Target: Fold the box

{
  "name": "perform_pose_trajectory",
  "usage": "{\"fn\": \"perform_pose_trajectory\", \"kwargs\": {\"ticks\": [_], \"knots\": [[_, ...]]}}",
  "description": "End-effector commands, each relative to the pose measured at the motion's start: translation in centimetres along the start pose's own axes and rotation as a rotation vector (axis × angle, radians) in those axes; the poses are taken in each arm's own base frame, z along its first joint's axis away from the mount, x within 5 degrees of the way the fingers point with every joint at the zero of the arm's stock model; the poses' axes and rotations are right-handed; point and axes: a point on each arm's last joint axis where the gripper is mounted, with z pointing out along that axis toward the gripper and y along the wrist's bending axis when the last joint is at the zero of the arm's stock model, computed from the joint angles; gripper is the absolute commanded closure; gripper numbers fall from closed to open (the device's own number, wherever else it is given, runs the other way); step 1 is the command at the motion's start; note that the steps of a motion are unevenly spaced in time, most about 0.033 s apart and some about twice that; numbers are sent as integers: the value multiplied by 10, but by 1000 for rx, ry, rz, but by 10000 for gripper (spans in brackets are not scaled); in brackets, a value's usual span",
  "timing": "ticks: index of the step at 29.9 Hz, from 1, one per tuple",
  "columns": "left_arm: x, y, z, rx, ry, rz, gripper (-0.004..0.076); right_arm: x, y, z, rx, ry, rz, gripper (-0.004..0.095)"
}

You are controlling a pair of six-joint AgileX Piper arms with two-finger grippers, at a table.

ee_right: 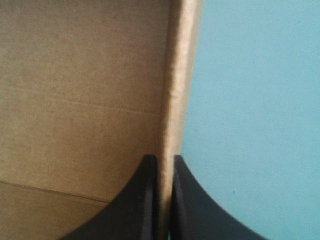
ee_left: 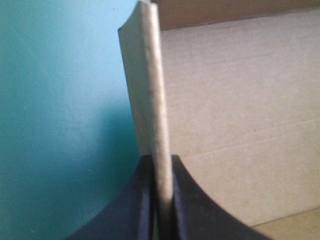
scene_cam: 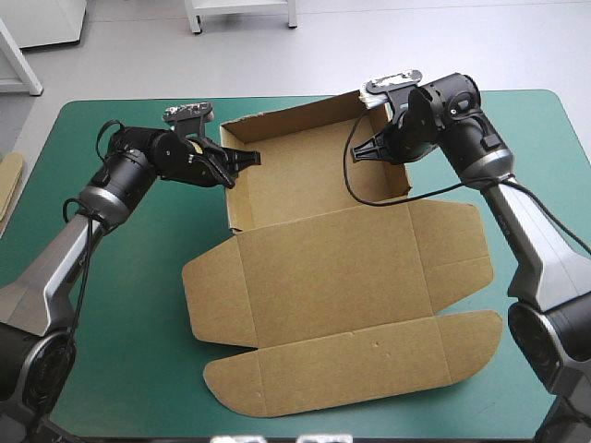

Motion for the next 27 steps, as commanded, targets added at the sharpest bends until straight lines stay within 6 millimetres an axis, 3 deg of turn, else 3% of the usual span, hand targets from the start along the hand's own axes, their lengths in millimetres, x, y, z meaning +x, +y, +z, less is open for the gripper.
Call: {"fn": "perform_pose_trajectory", "kwargs": {"ticks": [1, 10, 16, 23, 27], "knots": [[-22, -21, -39, 94, -161, 14, 732, -3, 5, -26, -56, -64, 0, 911], [-26, -15, -40, -22, -102, 92, 733, -1, 8, -21, -79, -33, 14, 911], [-29, -10, -39, -57, -105, 108, 732, -1, 11, -4, -90, 8, 19, 911], [-20, 3, -7, -155, 51, 123, 732, 7, 14, 25, -97, 93, 21, 911], [-19, 5, 4, -161, 72, 124, 732, 10, 14, 31, -86, 115, 20, 911]]}}
